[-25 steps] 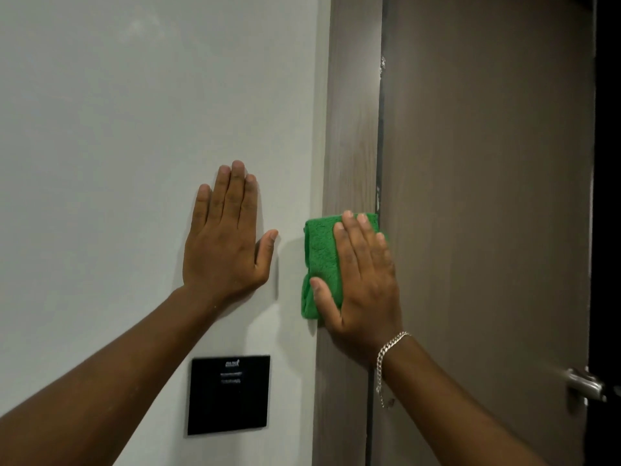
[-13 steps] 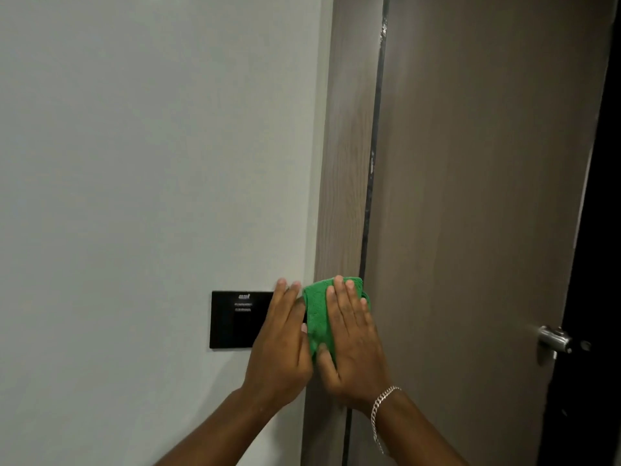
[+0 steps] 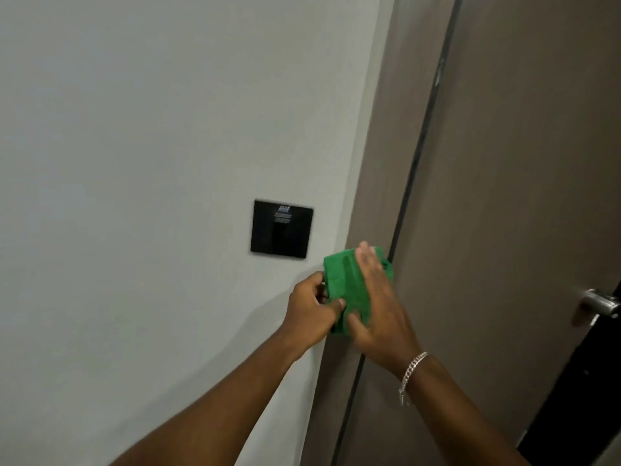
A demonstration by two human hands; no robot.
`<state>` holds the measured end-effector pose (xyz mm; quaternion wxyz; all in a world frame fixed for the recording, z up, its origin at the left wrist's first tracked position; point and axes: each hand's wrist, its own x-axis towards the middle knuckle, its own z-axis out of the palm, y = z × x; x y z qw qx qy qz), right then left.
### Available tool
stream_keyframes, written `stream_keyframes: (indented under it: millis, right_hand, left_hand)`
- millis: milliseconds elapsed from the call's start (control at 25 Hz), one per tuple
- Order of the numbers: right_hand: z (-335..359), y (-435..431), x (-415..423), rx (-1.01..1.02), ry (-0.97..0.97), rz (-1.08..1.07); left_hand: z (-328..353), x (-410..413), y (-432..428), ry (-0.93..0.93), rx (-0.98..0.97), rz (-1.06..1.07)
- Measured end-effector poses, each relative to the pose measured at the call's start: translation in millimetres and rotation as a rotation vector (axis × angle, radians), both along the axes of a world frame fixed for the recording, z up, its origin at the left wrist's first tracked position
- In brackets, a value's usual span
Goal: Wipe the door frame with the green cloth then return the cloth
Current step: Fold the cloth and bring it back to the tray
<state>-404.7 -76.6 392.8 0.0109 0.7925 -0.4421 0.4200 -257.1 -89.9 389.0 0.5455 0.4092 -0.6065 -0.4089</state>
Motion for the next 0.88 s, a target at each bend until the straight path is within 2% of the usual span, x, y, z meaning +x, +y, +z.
stream_keyframes:
  millis: [120,200,280,400,600,800,880]
  right_hand:
    - [-36.7,17.2,12.0,-0.020,-0.330,0.003]
    - [-67.7,27.1,29.7,0.170,-0.559,0.027]
    - [-102.2,29.9,53.7,0.448,-0.637,0.095]
    - [-160.8,27.2,100.9,0.700,-0.519,0.139]
    - [-264.4,27.8,186.1,1.046,-0.327,0.182]
    - [-358.5,29.4,239.9,1.284,-0.220,0.049]
    - [-385.5,32.5,252.2,1.298,-0.175,0.016]
  left_hand:
    - [-31.7,29.6,16.8,0.151,0.102,-0.065]
    - [-57.0,59.0,25.5,0.205,0.195,-0.071]
    - [-88.9,90.0,33.9,0.201,0.305,-0.038]
    - [-151.7,133.9,48.1,0.178,0.471,0.086]
    - [-270.6,196.0,78.2,-0.087,0.635,0.395]
    - [-367.8,224.7,98.9,-0.177,0.789,0.557]
    - [-390.0,231.2,102.6,-0.204,0.845,0.568]
